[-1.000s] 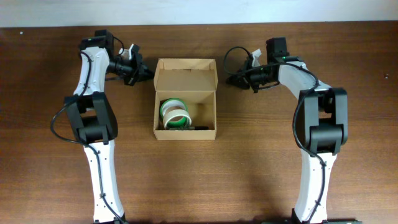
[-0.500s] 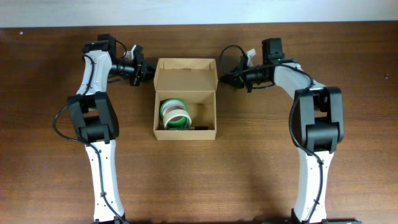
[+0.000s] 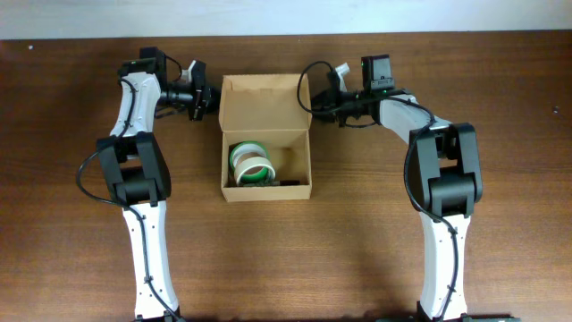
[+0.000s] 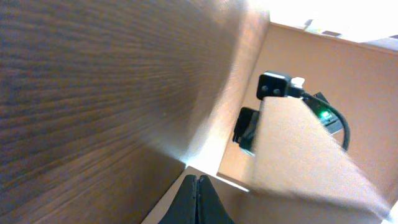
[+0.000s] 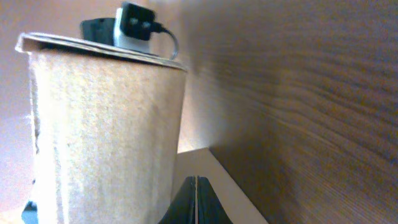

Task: Pack container
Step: 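Bring both grippers to the raised box lid's side edges, then push the lid down over the box with both grippers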

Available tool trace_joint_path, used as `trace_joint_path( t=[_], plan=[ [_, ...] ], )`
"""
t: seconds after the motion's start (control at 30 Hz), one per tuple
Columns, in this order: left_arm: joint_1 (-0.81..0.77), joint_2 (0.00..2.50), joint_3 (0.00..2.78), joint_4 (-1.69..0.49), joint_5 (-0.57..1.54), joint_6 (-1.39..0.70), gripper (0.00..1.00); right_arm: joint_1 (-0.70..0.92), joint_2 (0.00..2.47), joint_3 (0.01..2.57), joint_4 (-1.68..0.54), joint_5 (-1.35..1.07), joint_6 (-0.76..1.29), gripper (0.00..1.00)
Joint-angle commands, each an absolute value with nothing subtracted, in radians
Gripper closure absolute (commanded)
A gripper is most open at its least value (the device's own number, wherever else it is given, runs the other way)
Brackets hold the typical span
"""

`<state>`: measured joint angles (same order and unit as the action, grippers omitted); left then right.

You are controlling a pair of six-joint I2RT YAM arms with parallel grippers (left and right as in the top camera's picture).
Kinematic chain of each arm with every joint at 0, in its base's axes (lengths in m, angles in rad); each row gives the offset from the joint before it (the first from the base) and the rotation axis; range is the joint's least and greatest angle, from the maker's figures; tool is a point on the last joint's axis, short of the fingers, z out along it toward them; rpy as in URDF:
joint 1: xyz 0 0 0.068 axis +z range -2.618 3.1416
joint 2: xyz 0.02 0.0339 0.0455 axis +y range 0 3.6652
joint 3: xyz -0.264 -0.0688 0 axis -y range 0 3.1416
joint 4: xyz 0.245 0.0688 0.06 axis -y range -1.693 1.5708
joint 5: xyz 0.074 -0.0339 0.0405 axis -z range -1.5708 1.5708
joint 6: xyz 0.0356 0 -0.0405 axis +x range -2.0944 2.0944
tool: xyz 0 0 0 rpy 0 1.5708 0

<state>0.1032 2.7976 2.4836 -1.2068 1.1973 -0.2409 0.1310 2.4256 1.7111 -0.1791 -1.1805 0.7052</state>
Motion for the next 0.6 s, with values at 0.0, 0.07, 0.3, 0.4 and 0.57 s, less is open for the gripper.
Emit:
trace_joint_path(
  t=[0.0,0.07,0.3,0.4,0.57],
  plan=[
    [0.106,2.807,2.550,-1.204,1.239,-0.238,0.99,0.130,2.416,1.735,-0.125,-1.279,0.697,0.96],
    [0.105,2.807,2.596,-1.205,1.248,-0.239,0.99,0.130,2.405,1.750,-0.114,-1.283,0.697,0.96],
    [0.101,2.807,2.794,-1.259,1.232,-0.279,0.99,0.132,2.367,1.773,-0.116,-1.193,0.859,0.96],
    [0.091,2.807,2.886,-1.342,1.175,-0.276,0.99,0.141,2.350,1.773,-0.116,-1.171,0.886,0.96],
    [0.069,2.807,2.991,-1.432,1.147,-0.272,0.99,0.159,2.293,1.773,-0.116,-1.138,0.899,0.96]
  ],
)
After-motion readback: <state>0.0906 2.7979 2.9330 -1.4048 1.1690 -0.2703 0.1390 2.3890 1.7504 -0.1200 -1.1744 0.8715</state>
